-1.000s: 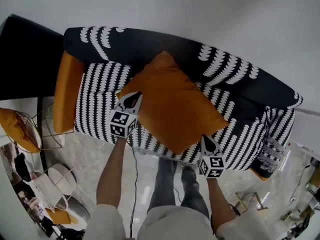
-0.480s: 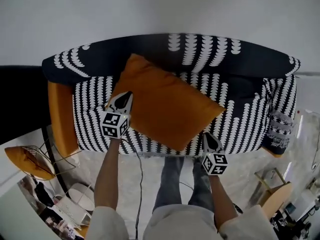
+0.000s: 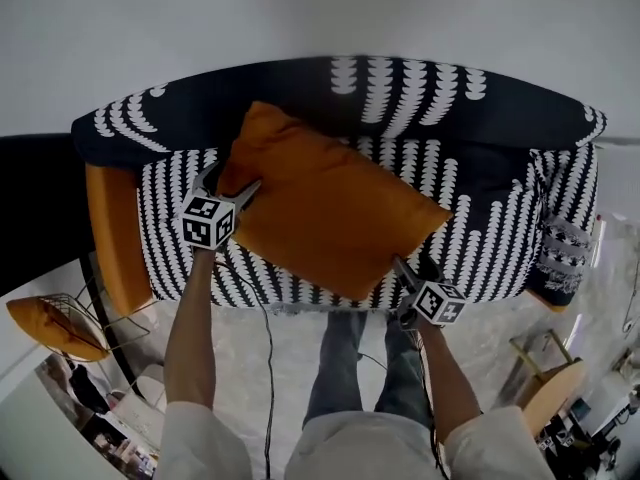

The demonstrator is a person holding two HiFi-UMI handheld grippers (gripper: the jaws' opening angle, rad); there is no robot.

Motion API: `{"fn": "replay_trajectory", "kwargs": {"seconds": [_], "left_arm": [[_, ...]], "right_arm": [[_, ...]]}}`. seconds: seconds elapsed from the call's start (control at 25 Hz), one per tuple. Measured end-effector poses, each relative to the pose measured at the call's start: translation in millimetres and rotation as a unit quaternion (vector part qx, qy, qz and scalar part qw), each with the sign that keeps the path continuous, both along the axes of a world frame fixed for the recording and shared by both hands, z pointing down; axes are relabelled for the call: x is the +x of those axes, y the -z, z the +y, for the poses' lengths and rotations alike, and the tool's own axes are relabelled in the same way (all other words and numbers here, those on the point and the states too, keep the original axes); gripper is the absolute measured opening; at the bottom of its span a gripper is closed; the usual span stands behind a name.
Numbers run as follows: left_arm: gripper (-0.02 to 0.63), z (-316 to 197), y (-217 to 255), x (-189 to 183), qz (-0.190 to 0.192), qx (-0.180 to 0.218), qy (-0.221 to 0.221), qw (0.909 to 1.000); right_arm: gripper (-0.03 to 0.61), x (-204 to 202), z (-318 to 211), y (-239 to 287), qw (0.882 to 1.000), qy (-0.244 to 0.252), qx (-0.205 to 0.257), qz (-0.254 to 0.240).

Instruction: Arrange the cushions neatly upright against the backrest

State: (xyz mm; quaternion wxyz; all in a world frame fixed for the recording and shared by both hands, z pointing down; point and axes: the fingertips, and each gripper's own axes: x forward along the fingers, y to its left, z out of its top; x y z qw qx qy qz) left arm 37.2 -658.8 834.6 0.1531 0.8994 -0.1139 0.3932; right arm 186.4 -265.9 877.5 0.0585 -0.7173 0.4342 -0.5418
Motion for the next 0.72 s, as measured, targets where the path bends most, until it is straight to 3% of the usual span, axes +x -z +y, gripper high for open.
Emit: {"fn": "replay_trajectory", "kwargs": {"seconds": [0.32, 0.6, 0.72], "left_arm": [[0.399, -13, -27, 15, -0.044, -0.015, -0.061, 0.9971], [0.397, -9, -40, 23, -0.077, -0.047, -0.082, 0.9926], [0.370, -4, -42, 24, -0.073, -0.049, -0.082, 0.9928]], "right_arm": [[0.397, 20, -24, -35, 0.999, 0.016, -0.003, -0.034], [0.394, 28, -38, -48, 0.996, 0.053, -0.023, -0.064], [0.352, 26, -42, -49, 0.996, 0.056, -0.021, -0.059]]}}
